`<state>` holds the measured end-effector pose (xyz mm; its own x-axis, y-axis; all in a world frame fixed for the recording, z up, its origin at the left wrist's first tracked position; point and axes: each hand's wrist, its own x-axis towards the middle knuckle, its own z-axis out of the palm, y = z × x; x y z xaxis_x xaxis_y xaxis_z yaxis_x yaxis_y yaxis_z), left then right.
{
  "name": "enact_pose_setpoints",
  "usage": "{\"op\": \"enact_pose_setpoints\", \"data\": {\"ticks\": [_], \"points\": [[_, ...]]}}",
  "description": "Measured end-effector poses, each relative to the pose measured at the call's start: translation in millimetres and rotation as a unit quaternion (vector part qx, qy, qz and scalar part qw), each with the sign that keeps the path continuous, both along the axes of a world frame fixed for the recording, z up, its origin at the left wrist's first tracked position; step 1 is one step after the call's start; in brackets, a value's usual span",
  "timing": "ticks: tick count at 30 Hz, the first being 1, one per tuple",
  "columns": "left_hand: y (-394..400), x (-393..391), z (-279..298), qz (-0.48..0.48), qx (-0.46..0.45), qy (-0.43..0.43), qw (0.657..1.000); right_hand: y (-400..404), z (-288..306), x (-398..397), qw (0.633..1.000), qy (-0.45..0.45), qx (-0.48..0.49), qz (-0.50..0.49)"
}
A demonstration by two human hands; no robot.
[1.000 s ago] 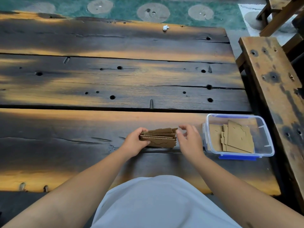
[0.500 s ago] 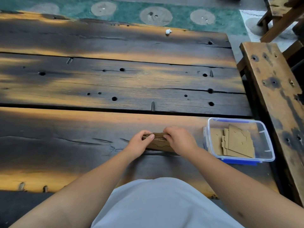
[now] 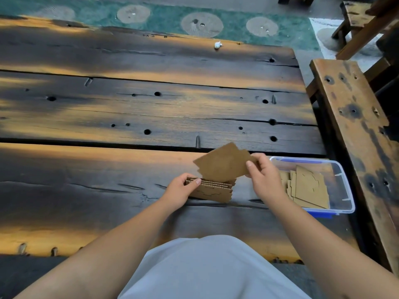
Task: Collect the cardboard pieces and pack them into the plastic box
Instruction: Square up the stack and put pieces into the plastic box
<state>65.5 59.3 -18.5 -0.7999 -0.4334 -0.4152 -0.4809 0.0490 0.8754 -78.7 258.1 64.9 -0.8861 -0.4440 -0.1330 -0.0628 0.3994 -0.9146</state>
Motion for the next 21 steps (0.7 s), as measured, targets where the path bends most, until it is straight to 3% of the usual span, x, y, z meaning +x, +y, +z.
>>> {"op": "enact_pose_setpoints", "data": {"ticks": [3,5,14,21], "points": [[-1.0,0.7,-0.6,-0.016,-0.02,-0.017,1.0,1.4,6.6,-10.5,0.989,-0.084,-0.101,-0.068],[-0.8,1.6,-0.4,-0.029,-0.031,-0.033,0.999,2.0,8.4,-16.5,0.986,-0.083,-0.118,-0.084],[-0.2,2.1,3.0,-0.033,-0.031,-0.047,0.998,-3.7,-23.6,-16.9,0.985,-0.156,-0.053,-0.045],[1.3,-1.0,5.5,-0.006,-0.043,-0.077,0.996,-1.1,-45.4,-13.0,0.977,-0.183,0.049,0.101]]}}
